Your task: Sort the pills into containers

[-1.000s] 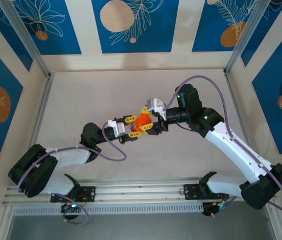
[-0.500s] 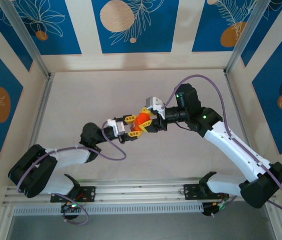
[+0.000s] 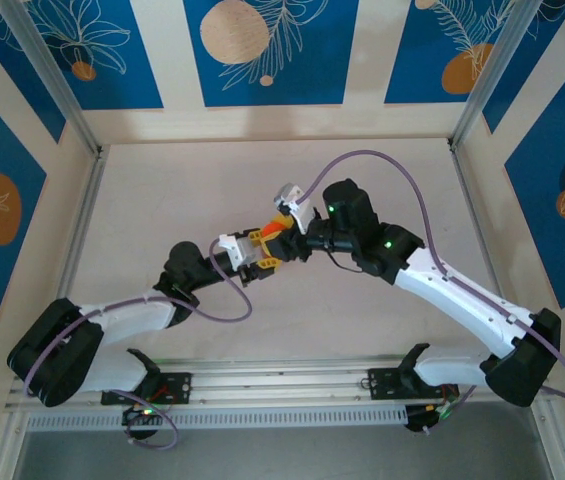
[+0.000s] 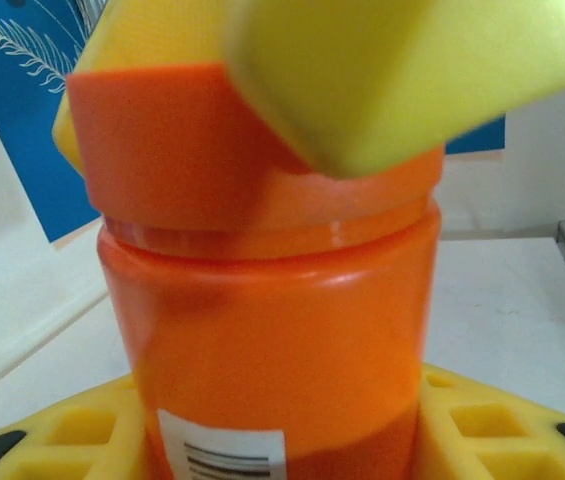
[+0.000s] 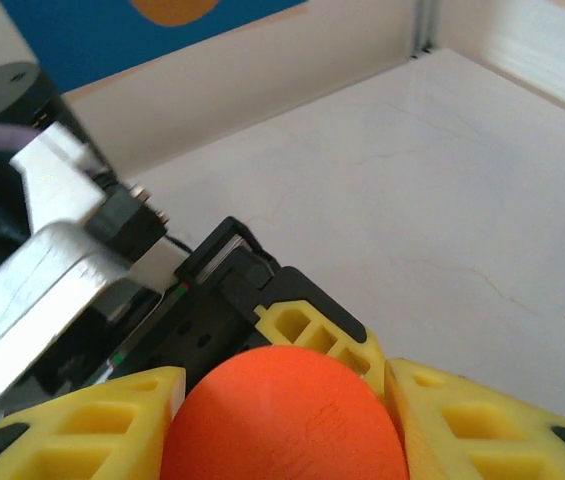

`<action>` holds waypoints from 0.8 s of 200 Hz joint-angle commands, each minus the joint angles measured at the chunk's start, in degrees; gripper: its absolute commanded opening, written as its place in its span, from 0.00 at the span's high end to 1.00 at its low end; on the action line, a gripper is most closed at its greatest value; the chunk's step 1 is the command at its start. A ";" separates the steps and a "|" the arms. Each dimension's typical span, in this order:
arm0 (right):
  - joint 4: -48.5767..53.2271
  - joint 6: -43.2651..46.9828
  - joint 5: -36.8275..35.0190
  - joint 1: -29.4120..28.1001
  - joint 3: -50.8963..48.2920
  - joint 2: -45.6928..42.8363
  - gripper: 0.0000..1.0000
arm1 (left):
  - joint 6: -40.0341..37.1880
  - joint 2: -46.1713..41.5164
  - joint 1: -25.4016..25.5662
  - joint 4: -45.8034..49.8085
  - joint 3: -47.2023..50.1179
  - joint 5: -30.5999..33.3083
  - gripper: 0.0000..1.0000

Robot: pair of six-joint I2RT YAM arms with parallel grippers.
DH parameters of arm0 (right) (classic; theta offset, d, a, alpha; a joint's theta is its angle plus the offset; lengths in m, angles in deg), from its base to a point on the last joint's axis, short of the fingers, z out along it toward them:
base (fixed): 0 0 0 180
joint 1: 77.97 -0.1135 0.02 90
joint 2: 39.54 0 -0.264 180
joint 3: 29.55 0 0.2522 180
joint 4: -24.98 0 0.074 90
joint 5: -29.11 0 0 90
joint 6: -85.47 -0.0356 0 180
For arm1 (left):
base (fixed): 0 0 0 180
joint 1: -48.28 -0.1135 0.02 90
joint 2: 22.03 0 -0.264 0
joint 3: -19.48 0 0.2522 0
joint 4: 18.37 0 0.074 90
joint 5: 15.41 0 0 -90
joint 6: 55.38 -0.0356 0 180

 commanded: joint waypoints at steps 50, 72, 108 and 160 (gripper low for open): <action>-0.05 -6.84 -9.57 -1.51 -2.47 -0.95 0.89 | -5.02 -3.01 0.72 -7.95 -0.94 2.76 1.00; 1.57 -3.58 -9.55 0.57 -1.87 -3.28 0.78 | -3.96 -2.90 0.80 -8.54 -0.32 2.36 1.00; 0.67 4.82 5.59 6.86 -3.74 -9.54 0.45 | -2.80 -2.98 0.75 -8.04 0.15 1.18 1.00; 1.68 21.43 15.79 8.28 -6.91 -11.88 0.24 | -1.34 -2.34 0.74 -7.77 -0.95 -1.82 1.00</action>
